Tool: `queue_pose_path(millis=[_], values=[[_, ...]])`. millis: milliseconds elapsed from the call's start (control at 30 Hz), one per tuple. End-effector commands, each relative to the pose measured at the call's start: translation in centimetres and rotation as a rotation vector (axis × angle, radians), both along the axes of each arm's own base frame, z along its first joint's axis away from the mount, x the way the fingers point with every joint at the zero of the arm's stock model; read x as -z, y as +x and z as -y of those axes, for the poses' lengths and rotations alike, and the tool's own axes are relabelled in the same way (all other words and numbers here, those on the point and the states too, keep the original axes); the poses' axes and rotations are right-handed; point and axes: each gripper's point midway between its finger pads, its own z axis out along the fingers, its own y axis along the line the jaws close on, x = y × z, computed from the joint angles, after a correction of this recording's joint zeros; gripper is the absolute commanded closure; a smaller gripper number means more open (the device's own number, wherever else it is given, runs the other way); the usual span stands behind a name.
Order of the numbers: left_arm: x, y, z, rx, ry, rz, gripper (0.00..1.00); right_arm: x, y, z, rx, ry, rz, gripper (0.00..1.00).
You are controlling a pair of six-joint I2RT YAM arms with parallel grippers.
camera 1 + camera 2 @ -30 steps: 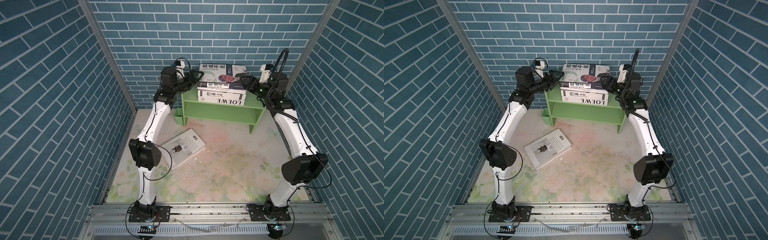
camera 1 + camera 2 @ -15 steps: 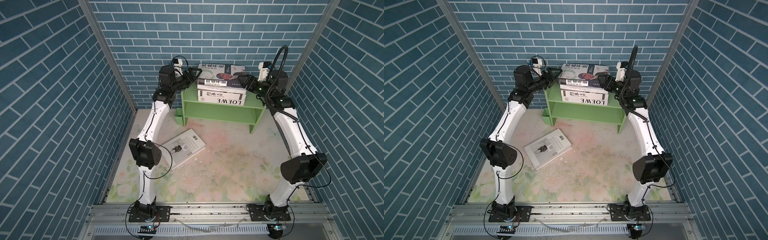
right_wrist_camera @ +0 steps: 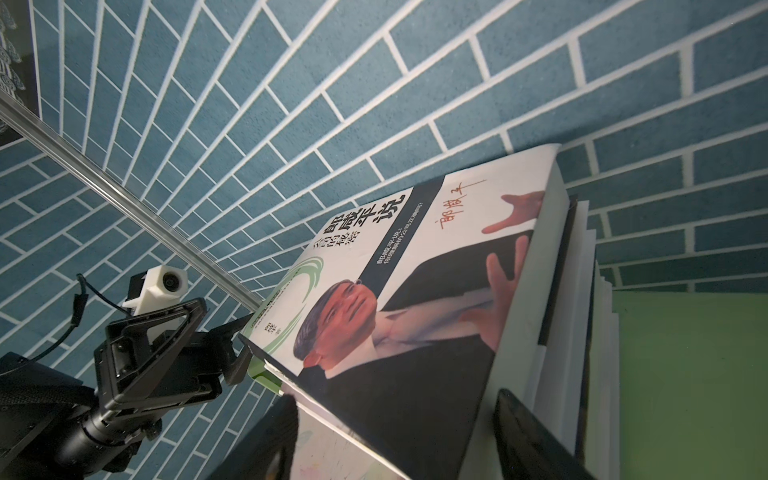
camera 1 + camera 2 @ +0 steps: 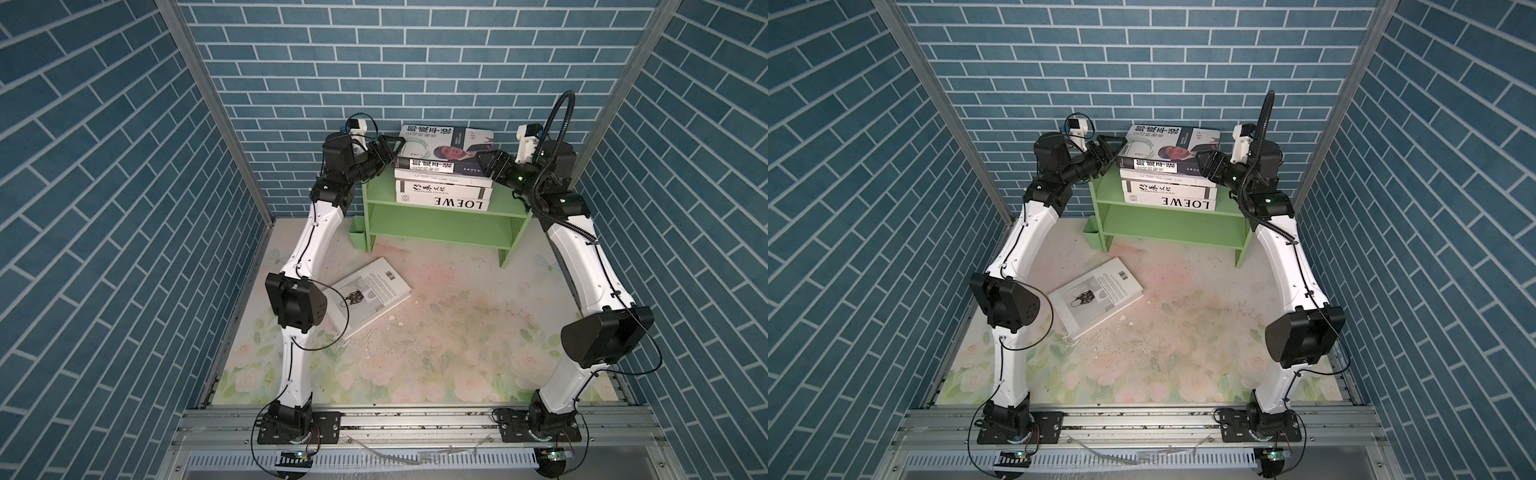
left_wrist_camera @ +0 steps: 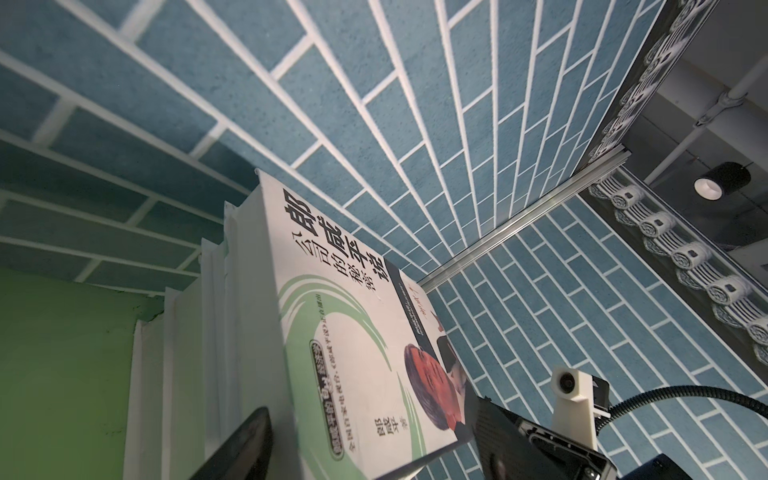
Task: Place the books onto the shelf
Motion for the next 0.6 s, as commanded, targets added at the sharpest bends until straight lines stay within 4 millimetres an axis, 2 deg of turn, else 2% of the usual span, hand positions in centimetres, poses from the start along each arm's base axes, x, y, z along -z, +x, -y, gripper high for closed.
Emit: queue_pose_path(millis=[0,300,567], values=[[-1.3,-1.5,2.5,0.091,-0.030,0.047,0.21,-0.2,-0.7,-2.3,-0.079,-0.014,0.029,0.26],[-1.5,-2.0,2.7,0.103,-0.036,0.059,0.22,0.3,-0.5,-2.3,-0.071,-0.021,0.017,0.26],[-0.9,-2.4,2.8,0.102,-0.025,0.048,0.21,0.7,-0.5,-1.6,-0.036,-0.030,0.006,0.26]])
